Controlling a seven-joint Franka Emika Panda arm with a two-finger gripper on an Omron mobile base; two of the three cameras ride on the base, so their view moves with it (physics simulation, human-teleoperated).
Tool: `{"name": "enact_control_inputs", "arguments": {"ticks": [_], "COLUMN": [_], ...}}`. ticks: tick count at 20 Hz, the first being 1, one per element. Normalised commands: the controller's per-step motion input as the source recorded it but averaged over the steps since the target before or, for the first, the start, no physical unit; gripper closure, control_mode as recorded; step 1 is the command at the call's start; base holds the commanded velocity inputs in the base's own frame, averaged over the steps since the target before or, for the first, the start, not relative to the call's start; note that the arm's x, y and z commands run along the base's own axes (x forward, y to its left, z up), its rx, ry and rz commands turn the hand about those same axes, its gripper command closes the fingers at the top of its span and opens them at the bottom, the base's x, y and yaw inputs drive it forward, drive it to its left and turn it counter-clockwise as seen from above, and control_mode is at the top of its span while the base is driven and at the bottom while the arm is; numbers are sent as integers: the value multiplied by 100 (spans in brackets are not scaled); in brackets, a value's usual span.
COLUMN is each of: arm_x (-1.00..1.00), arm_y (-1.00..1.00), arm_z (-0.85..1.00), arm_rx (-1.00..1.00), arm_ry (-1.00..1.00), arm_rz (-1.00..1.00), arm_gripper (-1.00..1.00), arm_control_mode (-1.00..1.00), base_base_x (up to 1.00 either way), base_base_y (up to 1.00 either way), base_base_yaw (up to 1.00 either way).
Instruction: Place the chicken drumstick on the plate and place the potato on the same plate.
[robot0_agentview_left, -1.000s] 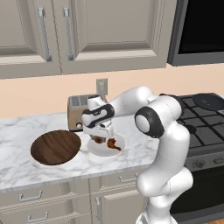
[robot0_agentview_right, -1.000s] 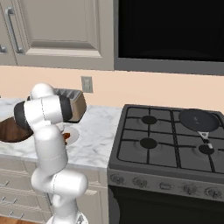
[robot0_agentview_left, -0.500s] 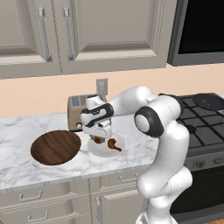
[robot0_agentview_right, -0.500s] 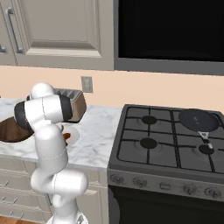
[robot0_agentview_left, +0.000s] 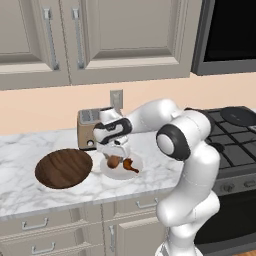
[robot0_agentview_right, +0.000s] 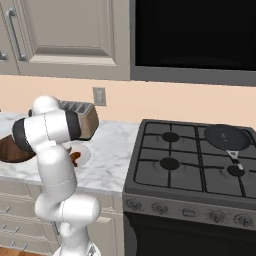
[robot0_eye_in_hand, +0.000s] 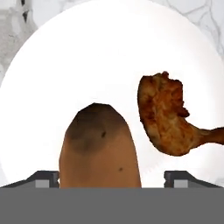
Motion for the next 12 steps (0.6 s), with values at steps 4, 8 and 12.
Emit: {"name": "enact_control_inputs", "arguments": {"ticks": [4, 8, 12], "arm_x": [-23, -34, -34], "arm_y": [-26, -24, -39], "arm_z": [28, 59, 63], "arm_rx": [0, 0, 0], "arm_ry": [0, 0, -3], "arm_rz": [0, 0, 0], "arm_gripper": [-100, -100, -100], "arm_control_mode": [-100, -100, -100], "base_base_x": [0, 0, 0], "base_base_y": [0, 0, 0], "base_base_yaw": [0, 0, 0]}}
